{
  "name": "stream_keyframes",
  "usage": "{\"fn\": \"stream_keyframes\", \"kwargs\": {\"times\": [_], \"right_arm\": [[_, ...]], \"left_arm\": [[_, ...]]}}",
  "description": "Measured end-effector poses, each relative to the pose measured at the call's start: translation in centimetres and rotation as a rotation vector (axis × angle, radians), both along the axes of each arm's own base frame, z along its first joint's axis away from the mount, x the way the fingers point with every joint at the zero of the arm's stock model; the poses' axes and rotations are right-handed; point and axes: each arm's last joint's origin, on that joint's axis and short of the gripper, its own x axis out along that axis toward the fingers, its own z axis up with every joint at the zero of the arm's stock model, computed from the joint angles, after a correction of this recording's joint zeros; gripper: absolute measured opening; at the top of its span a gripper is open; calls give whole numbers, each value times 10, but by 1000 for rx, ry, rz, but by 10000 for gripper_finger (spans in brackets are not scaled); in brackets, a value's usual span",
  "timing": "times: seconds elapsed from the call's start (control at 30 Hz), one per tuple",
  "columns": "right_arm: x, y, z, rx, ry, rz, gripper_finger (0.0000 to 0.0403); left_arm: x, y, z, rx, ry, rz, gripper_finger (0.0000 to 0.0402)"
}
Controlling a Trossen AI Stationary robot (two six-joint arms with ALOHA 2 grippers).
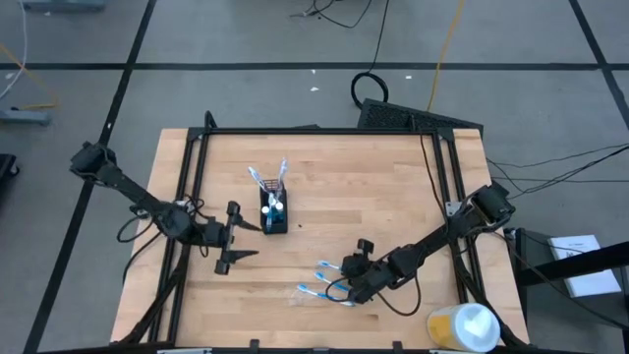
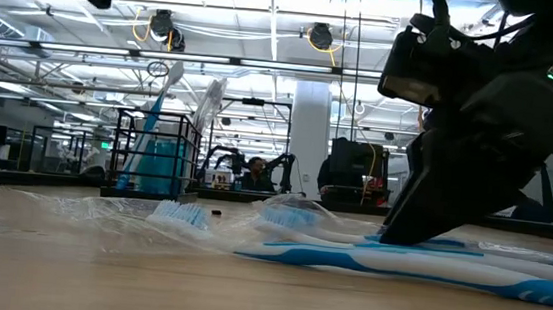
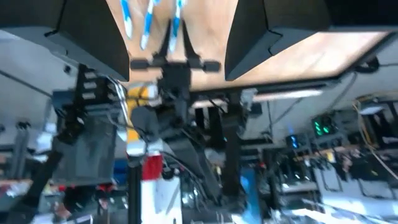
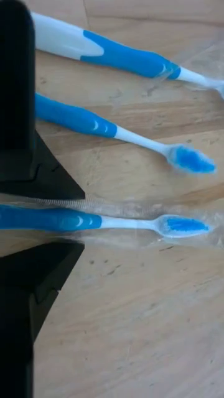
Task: Pick & Place toothbrushing station
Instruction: Put the blue toothbrush into the black organizer
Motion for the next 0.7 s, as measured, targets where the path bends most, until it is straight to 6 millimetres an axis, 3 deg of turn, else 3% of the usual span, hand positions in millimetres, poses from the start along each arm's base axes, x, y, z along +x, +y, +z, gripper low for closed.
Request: {"fn": "stream_keyframes", "kwargs": {"times": [0.3,0.43,0.57,0.7], "right_arm": [[0,-6,-3,-29,25,22,31],[3,-11,6,-100,-18,43,29],[4,-29,30,-266,-72,55,13],[10,-54,75,-351,-203,25,1]], "left_arm": [[4,12,13,-7,-120,76,269],[8,22,13,-15,-121,136,269],[13,36,13,-32,-121,219,269],[17,53,13,-34,-121,310,269]]}}
